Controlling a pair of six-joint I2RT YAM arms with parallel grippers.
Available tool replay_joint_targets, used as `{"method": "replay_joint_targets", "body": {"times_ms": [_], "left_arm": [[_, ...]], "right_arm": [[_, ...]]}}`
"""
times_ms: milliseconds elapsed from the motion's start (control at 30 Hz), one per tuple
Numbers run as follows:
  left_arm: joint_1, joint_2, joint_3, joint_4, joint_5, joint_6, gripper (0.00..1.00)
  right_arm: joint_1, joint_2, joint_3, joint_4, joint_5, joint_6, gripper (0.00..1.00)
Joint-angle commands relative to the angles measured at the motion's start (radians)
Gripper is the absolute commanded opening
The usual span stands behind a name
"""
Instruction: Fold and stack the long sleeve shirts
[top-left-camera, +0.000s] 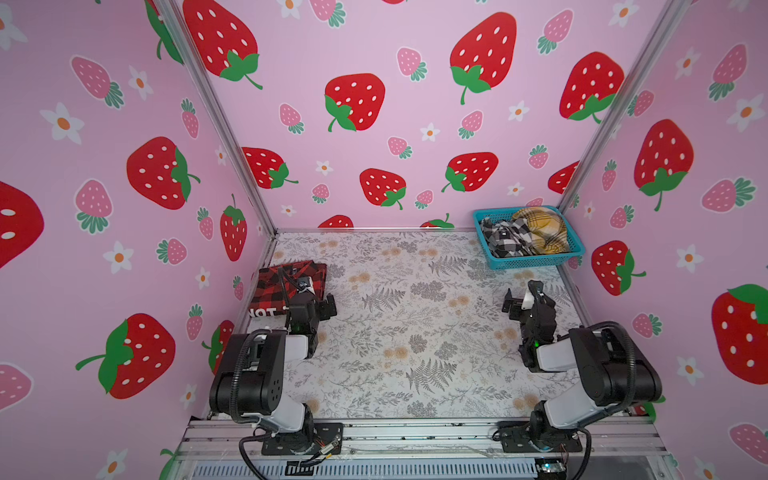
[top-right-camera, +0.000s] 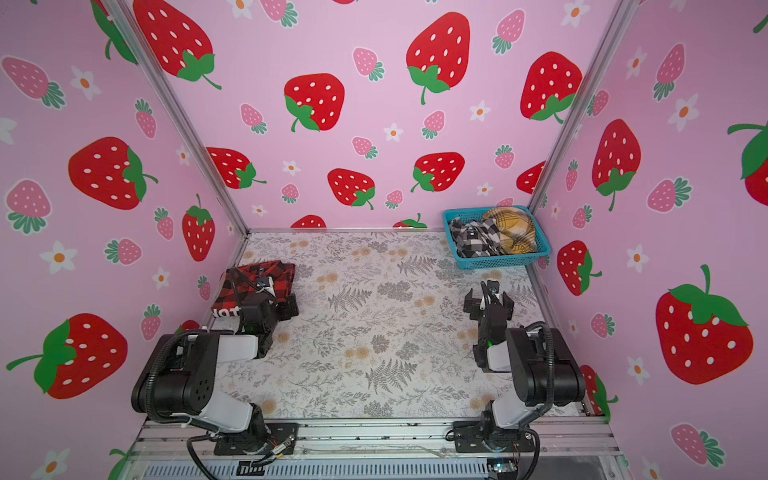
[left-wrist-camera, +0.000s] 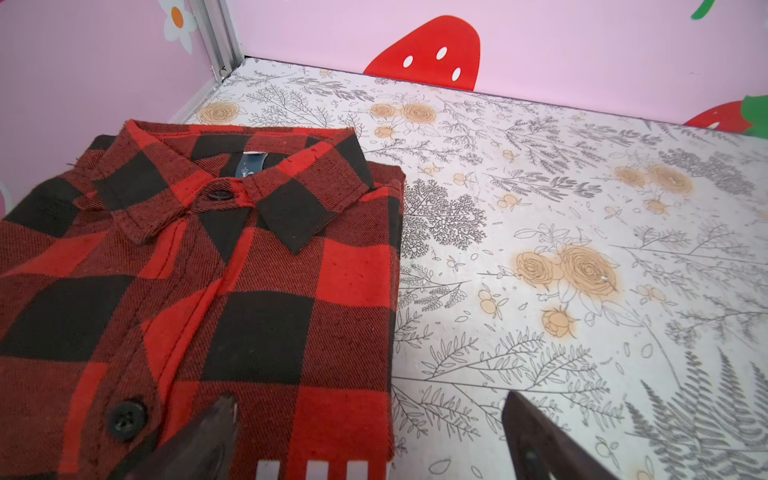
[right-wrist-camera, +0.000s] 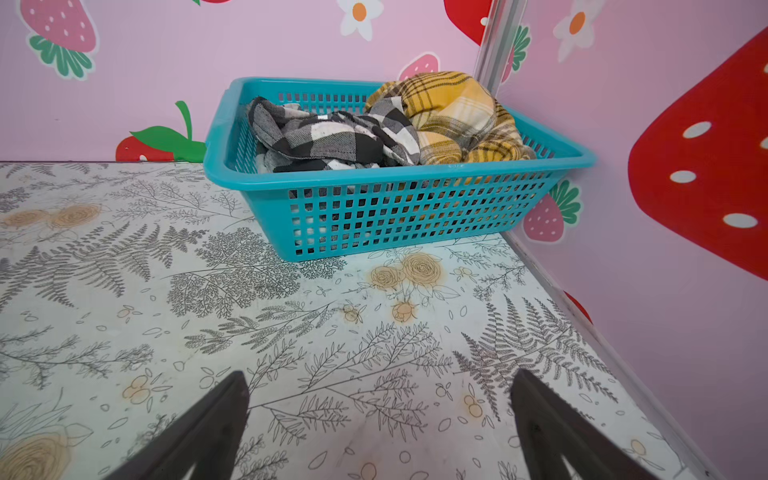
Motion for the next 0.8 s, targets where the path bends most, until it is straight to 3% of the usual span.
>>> {"method": "replay_joint_targets", "body": {"times_ms": [0, 767], "left_arm": [[-0.029, -0.001, 0.019, 0.039, -0.047, 0.042, 0.99], [-0.019, 0.002, 0.027, 0.023, -0.026, 0.037, 0.99]], "right_arm": [[0.008, -0.004, -0.012, 0.047, -0.001, -0.024, 1.00], [0.008, -0.003, -0.009, 0.045, -0.001, -0.026, 1.00]]}}
